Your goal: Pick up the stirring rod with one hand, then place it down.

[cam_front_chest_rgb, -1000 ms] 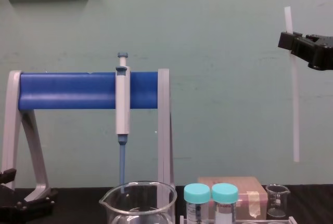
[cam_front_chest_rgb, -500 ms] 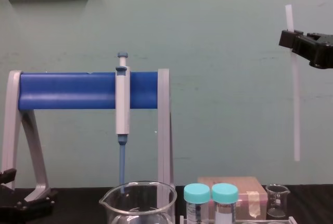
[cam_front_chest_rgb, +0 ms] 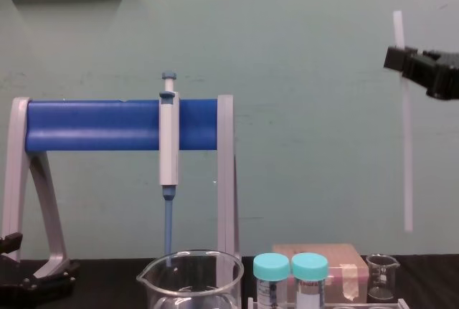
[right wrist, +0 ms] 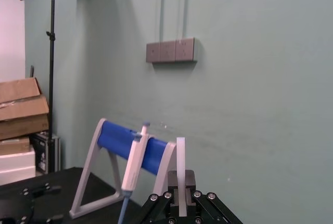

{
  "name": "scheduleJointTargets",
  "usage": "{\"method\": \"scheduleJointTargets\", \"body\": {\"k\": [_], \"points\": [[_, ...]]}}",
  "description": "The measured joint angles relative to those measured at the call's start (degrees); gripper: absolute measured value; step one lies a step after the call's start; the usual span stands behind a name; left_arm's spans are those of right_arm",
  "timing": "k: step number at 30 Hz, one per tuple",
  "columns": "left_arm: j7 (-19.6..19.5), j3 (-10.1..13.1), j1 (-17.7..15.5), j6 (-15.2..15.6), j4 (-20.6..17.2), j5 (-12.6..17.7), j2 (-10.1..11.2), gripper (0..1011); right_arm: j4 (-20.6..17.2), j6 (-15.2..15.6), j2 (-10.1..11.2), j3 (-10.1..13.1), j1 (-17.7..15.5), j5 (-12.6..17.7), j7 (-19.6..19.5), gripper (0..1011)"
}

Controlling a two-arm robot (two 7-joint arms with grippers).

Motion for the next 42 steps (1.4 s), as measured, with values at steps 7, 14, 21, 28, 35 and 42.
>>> {"method": "scheduleJointTargets", "body": {"k": [7, 14, 21, 28, 35, 42], "points": [[0.0, 0.0, 0.0, 0.0, 0.0, 0.0, 0.0, 1000, 1.65, 0.73, -0.55, -1.18, -0.99, 0.09, -0.35, 70], [0.0, 0.0, 0.0, 0.0, 0.0, 0.0, 0.0, 1000, 3.58, 0.56, -1.15, -2.07, -1.32, -1.06, -0.79, 70], [0.0, 0.0, 0.0, 0.0, 0.0, 0.0, 0.0, 1000, 5.24, 1.12, -1.83, -2.66, -1.14, -1.68, -1.09, 70], [0.0, 0.0, 0.0, 0.0, 0.0, 0.0, 0.0, 1000, 6.17, 1.44, -2.34, -3.07, -0.66, -1.68, -0.93, 70], [0.0, 0.0, 0.0, 0.0, 0.0, 0.0, 0.0, 1000, 7.14, 1.55, -2.8, -3.56, 0.08, -1.75, -0.61, 70], [0.0, 0.0, 0.0, 0.0, 0.0, 0.0, 0.0, 1000, 8.35, 1.66, -3.24, -3.98, 0.96, -1.95, -0.45, 70]]}}
